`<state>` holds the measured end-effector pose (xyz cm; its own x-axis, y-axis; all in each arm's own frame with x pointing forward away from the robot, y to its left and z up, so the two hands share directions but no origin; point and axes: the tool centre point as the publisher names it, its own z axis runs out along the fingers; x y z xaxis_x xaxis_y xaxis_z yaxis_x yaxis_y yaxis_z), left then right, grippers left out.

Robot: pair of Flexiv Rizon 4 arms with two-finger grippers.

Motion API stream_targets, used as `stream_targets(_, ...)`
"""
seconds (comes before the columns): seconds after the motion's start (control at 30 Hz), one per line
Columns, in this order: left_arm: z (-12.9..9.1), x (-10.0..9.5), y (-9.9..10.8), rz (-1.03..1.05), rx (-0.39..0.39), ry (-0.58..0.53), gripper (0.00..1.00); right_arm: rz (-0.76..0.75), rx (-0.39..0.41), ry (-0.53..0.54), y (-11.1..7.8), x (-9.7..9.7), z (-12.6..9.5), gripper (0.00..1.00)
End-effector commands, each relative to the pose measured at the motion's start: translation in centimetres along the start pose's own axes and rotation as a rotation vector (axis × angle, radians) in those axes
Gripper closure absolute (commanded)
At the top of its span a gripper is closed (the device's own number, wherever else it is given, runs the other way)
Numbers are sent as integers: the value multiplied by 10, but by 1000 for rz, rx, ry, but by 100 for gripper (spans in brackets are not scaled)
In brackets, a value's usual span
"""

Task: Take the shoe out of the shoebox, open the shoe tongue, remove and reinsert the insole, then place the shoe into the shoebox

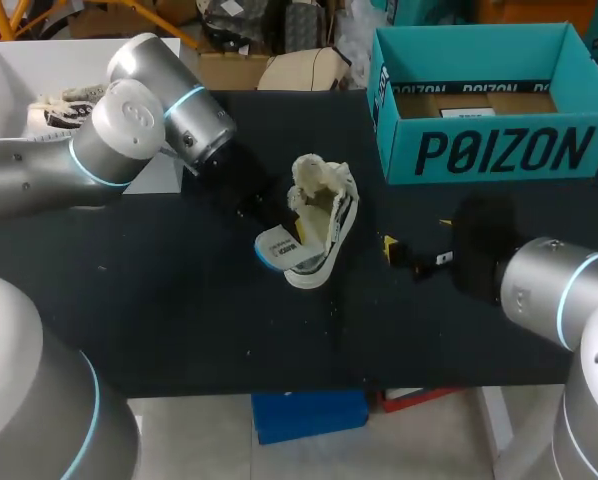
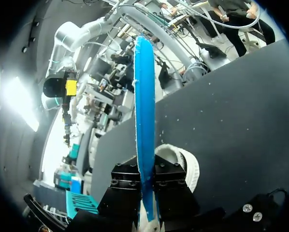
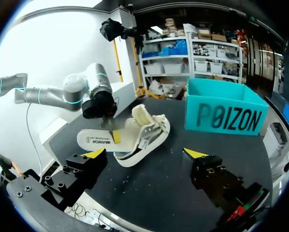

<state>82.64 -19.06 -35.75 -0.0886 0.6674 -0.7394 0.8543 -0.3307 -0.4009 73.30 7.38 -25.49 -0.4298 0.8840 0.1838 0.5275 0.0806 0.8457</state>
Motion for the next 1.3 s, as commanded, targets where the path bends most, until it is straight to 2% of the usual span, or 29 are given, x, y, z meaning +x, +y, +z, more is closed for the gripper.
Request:
stream_targets(0.03, 8, -6, 14, -7, 14, 7, 100, 1, -8, -5, -2, 2, 1, 0)
stream_targets(0.27, 11, -9, 28, -5, -51, 66, 100, 1, -8, -5, -2, 2, 1, 0)
stream_targets(0.47, 7, -10, 35, -24, -109, 64, 100, 1, -8, -5, -2, 2, 1, 0)
stream_targets(0.57, 7, -9, 37, -24, -112, 66, 100, 1, -8, -5, -2, 2, 1, 0)
stream_targets(0.6, 6, -9, 37, -24, -115, 65, 95, 1, -8, -5, -2, 2, 1, 0)
stream_targets(0.63, 6, -10, 37, -24, -115, 64, 84, 1, -8, -5, -2, 2, 1, 0)
stream_targets(0.67, 6, -12, 34, -22, -115, 64, 55, 1, -8, -5, -2, 2, 1, 0)
stream_targets(0.7, 5, -13, 32, -21, -115, 64, 19, 1, -8, -5, -2, 2, 1, 0)
stream_targets(0.73, 4, -15, 28, -16, -111, 60, 0, 1, -8, -5, -2, 2, 1, 0)
stream_targets(1.03, -8, -24, -13, 3, -79, 36, 0, 1, -8, -5, -2, 2, 1, 0)
stream_targets(1.17, -10, -22, -27, 6, -64, 36, 0, 1, -8, -5, -2, 2, 1, 0)
stream_targets(1.2, -11, -21, -29, 5, -63, 36, 2, 1, -8, -5, -2, 2, 1, 0)
stream_targets(1.27, -10, -21, -33, -1, -53, 32, 19, 1, -8, -5, -2, 2, 1, 0)
stream_targets(1.3, -8, -21, -35, -2, -44, 35, 24, 1, -8, -5, -2, 2, 1, 0)
